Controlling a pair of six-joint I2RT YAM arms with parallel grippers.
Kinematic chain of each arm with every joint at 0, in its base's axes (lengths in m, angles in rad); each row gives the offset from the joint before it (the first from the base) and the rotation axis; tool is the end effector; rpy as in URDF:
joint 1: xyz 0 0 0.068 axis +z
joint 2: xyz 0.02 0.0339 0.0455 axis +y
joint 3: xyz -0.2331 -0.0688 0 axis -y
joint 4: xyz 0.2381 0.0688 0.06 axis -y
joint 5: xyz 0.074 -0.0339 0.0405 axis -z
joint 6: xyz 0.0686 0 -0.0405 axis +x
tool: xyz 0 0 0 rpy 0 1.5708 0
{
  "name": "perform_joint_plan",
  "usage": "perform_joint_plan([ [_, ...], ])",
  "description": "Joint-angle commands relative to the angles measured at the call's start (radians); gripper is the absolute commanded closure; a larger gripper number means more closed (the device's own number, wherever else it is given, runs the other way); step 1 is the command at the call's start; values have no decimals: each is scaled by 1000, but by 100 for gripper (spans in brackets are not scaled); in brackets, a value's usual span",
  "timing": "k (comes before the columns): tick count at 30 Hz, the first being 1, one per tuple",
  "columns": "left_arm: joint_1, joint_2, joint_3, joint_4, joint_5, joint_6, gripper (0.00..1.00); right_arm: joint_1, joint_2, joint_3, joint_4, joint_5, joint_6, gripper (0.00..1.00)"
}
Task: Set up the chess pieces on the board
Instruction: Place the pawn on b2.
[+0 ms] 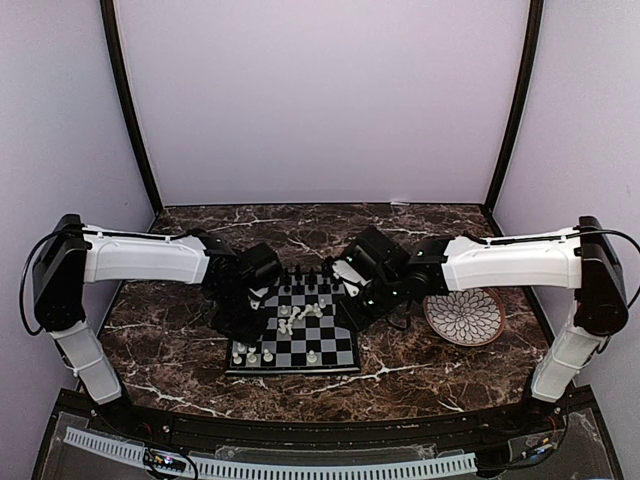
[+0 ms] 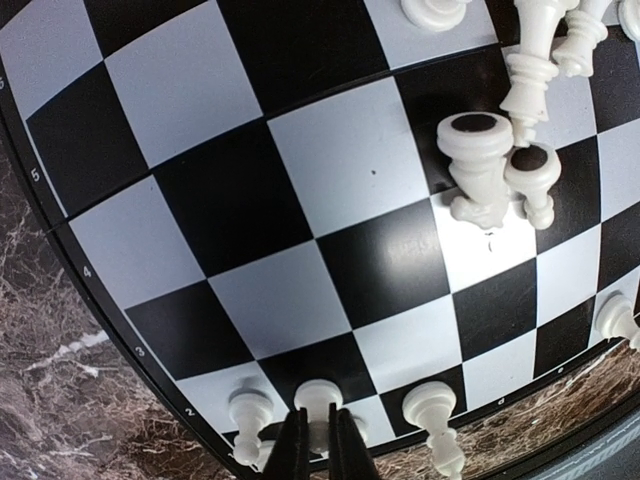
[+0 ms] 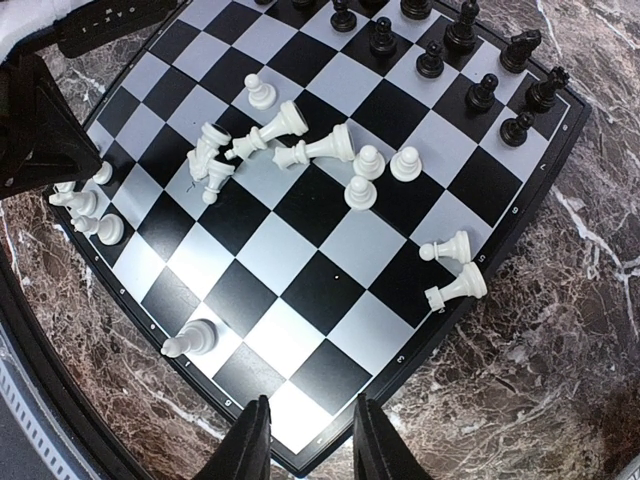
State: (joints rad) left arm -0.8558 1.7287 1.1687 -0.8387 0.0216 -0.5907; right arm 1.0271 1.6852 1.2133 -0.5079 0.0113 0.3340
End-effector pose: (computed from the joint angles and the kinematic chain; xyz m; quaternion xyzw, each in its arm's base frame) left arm 0.2052 -0.2386 0.1276 0.1326 0.9874 -0.0649 0.0573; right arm 0.1897 0.3123 0.1719 -0.3234 0.9003 0.1790 0.2297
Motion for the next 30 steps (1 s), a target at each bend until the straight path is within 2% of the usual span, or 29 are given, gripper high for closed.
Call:
perform_joint_plan([
  [1,0,17,36,-6,-9,-5,100,-7,10,28,22,-7,-6,70],
  [13,-1,25,46,-23,-41,-3,100,-9,13,28,22,-4,-11,70],
  [17,-1,22,46,-29,-35,2,91,-9,13,28,23,-4,-12,70],
  [23,0,10,58,-47,-29,13,83,-11,13,29,23,-4,-15,70],
  [30,3,22,190,-92,-71,46,73,-12,10,26,23,-2,-15,70],
])
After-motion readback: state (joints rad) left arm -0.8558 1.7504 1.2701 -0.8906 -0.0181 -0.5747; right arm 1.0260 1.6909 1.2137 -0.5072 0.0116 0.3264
